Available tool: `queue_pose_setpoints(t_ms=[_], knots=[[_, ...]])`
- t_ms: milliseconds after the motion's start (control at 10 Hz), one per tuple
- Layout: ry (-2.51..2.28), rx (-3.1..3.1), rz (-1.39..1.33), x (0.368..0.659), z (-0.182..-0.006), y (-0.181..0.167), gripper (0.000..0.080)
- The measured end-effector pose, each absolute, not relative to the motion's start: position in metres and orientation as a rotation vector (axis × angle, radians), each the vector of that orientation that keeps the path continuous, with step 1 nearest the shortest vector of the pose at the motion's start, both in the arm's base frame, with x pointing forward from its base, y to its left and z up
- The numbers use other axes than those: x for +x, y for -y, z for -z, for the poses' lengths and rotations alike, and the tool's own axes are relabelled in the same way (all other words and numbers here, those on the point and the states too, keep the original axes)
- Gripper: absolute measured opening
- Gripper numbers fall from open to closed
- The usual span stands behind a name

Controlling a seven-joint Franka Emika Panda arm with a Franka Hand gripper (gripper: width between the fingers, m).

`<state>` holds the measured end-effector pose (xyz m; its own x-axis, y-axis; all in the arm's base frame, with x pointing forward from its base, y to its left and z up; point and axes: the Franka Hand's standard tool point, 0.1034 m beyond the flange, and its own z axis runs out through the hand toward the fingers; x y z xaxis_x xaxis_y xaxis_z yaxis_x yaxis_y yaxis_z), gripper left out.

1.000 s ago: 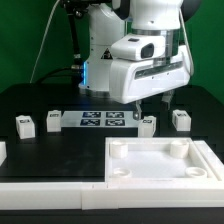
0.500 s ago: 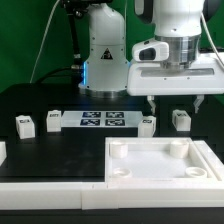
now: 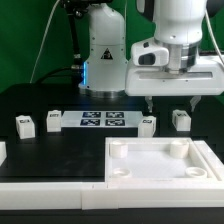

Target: Assemble one leg

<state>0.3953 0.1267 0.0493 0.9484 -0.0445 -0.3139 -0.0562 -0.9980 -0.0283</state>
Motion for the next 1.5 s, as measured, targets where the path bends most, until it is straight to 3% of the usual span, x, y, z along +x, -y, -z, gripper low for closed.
queue_pose_setpoints(t_ms=[200,700,900,1500], knots=[[-0.08,-3.021,-0.74,0.395,-0.045,-0.128,0.0649],[-0.038,-2.763,-1.556,0.361,-0.041,-0.15,0.0649],[-0.017,-2.692,-1.684,0.365,-0.033,-0.156,0.0649],[-0.009,-2.709,-1.657,0.354,-0.014,-0.159,0.0649]])
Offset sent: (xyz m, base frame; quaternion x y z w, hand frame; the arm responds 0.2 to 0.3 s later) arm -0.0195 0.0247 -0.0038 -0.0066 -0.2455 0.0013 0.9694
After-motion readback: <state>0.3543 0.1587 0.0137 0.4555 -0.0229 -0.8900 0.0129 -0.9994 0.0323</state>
